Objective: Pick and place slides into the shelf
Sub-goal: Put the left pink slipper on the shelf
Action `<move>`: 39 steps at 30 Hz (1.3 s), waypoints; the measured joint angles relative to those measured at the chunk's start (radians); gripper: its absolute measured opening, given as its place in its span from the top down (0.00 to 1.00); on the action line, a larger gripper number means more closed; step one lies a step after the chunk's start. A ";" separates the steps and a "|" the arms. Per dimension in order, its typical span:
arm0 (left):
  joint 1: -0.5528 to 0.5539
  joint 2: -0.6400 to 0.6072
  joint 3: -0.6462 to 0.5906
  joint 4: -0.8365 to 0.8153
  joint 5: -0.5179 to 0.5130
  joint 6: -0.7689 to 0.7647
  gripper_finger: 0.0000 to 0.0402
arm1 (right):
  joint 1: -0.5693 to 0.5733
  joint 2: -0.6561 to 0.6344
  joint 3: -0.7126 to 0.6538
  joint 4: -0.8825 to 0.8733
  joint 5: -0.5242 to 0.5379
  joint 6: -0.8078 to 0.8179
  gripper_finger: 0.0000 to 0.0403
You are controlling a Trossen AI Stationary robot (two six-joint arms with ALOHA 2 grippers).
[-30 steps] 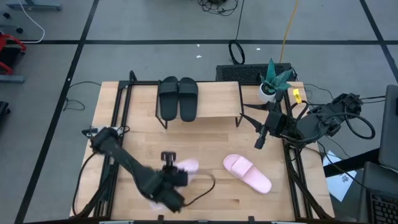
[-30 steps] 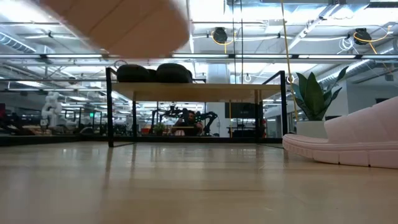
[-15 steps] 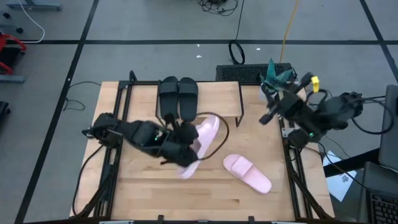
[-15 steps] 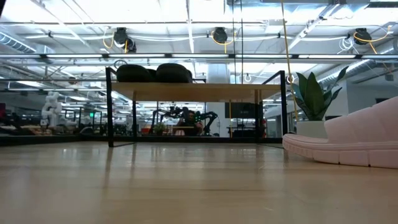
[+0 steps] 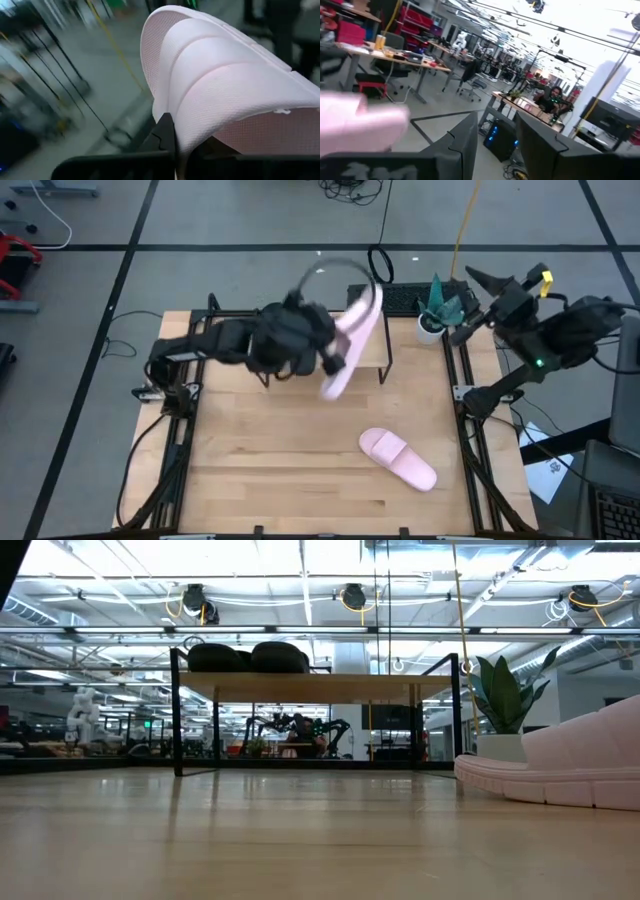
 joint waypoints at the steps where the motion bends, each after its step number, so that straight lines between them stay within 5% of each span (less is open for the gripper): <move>1: 0.019 -0.005 0.000 0.054 -0.015 0.066 1.00 | -0.009 -0.002 0.000 0.000 0.000 -0.005 0.69; 11: 0.134 -0.008 0.003 0.646 -0.338 0.826 1.00 | -0.118 0.008 0.000 0.000 0.000 -0.019 0.69; 15: 0.179 0.035 0.000 0.602 -0.431 0.961 1.00 | -0.157 0.026 0.000 0.000 0.002 -0.019 0.69; 21: 0.215 0.133 -0.001 0.571 -0.707 1.232 1.00 | -0.207 0.064 0.000 -0.003 0.003 -0.019 0.69; 39: 0.218 0.304 -0.001 0.711 -0.723 1.303 1.00 | -0.224 0.088 0.000 -0.007 0.003 -0.074 0.69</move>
